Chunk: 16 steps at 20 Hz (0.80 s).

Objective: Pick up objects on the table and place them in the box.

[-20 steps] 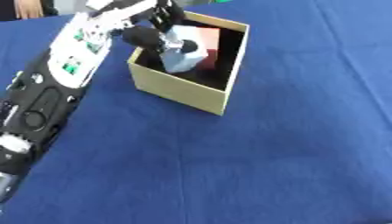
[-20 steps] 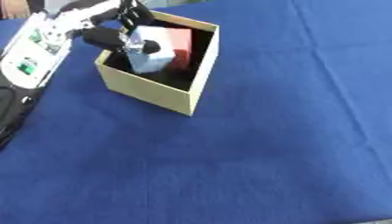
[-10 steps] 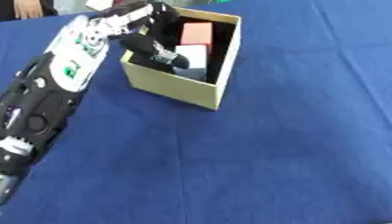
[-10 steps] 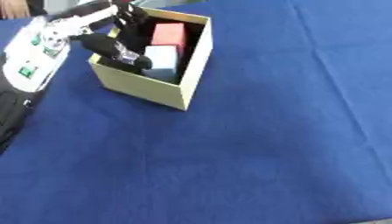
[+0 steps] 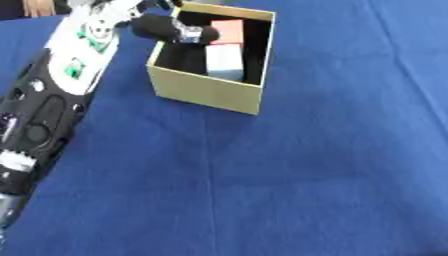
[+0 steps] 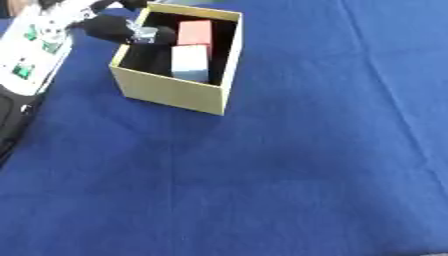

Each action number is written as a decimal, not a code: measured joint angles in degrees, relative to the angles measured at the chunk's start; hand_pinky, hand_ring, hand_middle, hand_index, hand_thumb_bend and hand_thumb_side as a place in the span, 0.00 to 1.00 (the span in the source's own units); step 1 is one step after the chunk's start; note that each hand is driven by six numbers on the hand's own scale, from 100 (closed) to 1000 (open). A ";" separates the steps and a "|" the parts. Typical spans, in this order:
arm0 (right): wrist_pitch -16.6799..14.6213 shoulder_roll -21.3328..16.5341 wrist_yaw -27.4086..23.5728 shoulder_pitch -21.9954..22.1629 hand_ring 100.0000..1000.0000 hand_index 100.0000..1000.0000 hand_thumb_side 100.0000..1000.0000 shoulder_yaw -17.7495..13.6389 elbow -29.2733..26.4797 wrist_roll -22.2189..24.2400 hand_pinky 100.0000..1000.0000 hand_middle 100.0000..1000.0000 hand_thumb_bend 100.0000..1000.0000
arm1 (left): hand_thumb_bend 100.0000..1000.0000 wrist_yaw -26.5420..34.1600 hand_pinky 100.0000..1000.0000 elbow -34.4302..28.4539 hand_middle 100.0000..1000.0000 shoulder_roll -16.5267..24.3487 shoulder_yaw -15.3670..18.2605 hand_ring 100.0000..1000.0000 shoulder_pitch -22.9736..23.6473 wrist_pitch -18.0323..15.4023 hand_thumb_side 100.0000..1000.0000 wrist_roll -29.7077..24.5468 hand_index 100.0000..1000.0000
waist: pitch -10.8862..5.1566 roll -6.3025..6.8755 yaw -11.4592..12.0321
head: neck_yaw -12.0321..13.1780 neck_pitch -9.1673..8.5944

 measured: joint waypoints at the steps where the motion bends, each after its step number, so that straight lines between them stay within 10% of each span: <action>1: 0.07 0.00 0.00 0.05 0.70 0.75 0.81 0.00 0.00 -0.05 0.83 0.62 0.00 | 0.68 1.91 0.71 -0.63 0.67 0.00 0.32 0.71 -0.01 0.06 0.57 1.19 0.79 | 0.00 -0.01 0.00 | 0.11 0.00; 16: 0.41 -0.06 0.13 1.31 0.70 0.75 0.81 -0.07 0.00 -0.68 0.83 0.62 0.00 | 0.67 6.95 0.74 -8.77 0.69 6.98 0.98 0.74 3.09 2.15 0.59 3.43 0.80 | -1.13 -0.17 2.21 | 0.58 1.70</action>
